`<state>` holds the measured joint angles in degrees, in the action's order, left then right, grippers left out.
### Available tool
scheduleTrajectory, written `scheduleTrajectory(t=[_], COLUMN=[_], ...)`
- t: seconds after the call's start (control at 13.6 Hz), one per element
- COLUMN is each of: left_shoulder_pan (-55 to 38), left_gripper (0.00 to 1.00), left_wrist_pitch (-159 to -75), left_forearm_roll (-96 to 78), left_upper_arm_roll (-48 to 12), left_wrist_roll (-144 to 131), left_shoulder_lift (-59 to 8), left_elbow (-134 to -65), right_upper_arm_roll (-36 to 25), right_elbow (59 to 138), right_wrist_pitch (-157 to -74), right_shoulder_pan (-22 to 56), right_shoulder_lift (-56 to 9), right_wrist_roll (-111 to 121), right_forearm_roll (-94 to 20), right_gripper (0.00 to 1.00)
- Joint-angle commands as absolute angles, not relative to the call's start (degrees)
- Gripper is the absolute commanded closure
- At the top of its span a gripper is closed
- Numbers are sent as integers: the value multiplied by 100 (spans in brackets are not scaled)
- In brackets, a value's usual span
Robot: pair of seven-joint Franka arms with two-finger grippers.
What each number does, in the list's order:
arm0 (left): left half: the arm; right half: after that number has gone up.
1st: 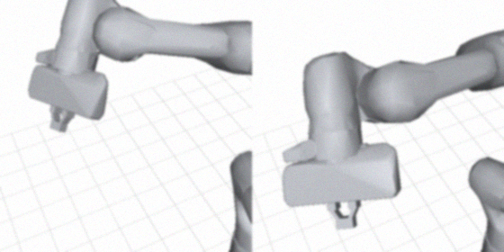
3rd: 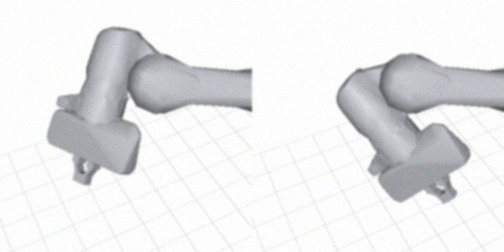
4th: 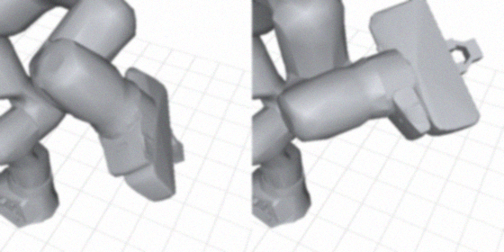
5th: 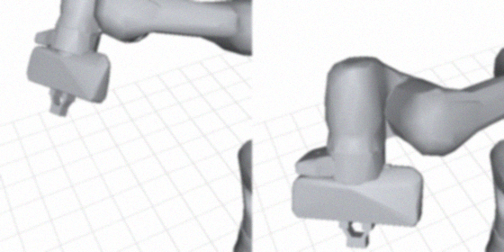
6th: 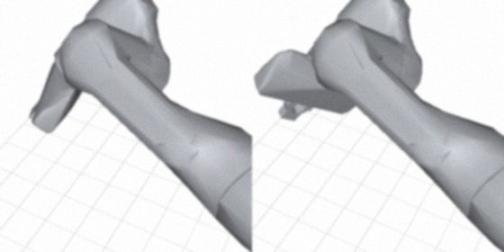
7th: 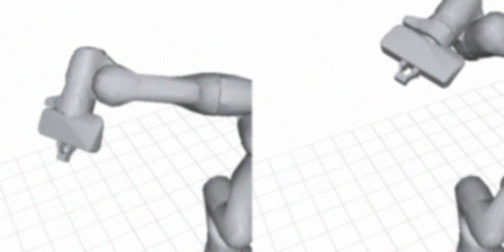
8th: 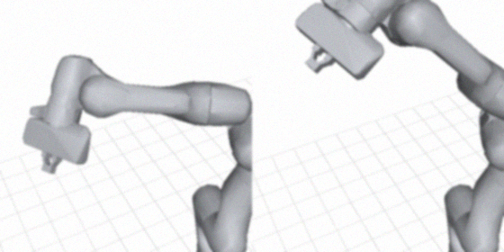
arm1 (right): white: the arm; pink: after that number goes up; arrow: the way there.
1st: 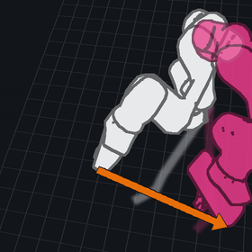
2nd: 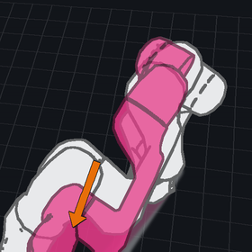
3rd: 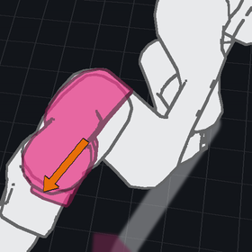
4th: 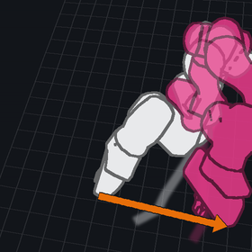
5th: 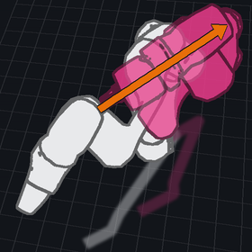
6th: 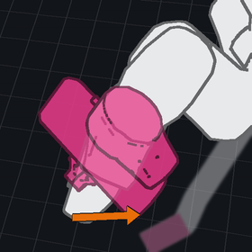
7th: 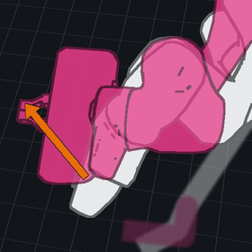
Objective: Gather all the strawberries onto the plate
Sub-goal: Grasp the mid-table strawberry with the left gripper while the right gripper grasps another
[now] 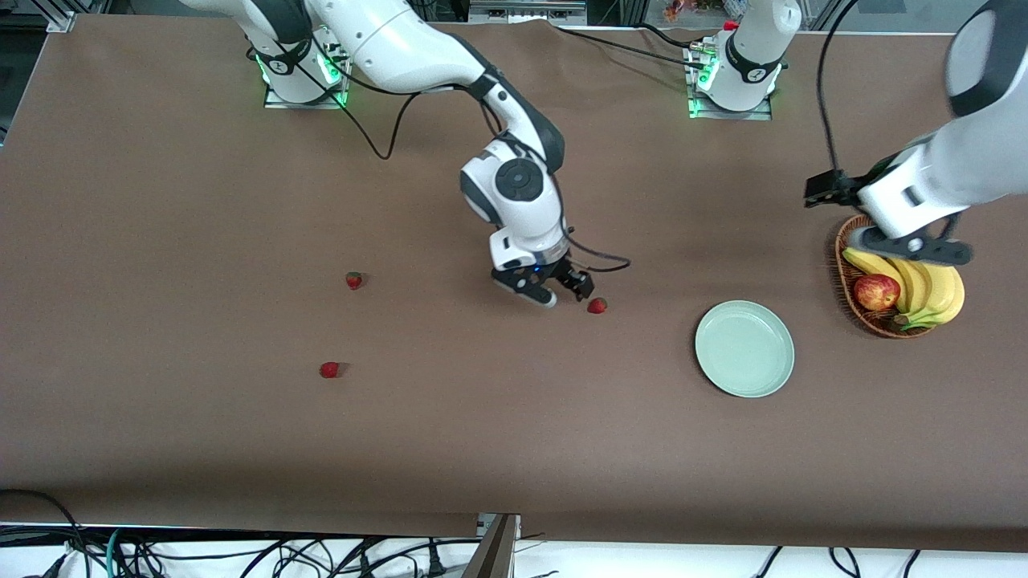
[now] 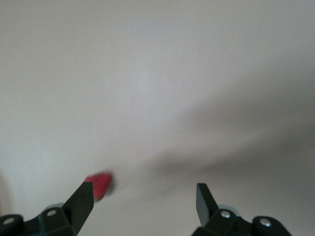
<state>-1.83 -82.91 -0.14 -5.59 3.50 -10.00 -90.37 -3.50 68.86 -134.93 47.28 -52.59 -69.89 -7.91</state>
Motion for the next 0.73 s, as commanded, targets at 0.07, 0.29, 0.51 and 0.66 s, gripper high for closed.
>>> scheduleTrajectory(t=[0.07, 0.29, 0.51, 0.66], left_shoulder_pan=[-447, -1000, -1492, -1730], left_gripper=[0, 0, 0, 0], left_wrist_pitch=[-8954, -9753, -10755, -11134], left_forearm_roll=[-262, -413, -422, -413], left_upper_arm_roll=[-527, -536, -536, -536], left_wrist_roll=[37, -404, -413, -413], left_shoulder_lift=[-1519, -1897, -2389, -2679], left_elbow=[-8938, -8974, -8974, -8991], right_upper_arm_roll=[-298, -596, -1211, -1467], right_elbow=[6996, 7390, 8267, 8891], right_wrist_pitch=[-12194, -11498, -11469, -11566], right_shoulder_pan=[4106, 3701, 3630, 3621], right_shoulder_lift=[-4704, -4290, -3930, -3675], right_wrist_roll=[-5322, -3899, -2430, -1944], right_forearm_roll=[-800, -800, -817, -817], right_gripper=[3, 3, 3, 3])
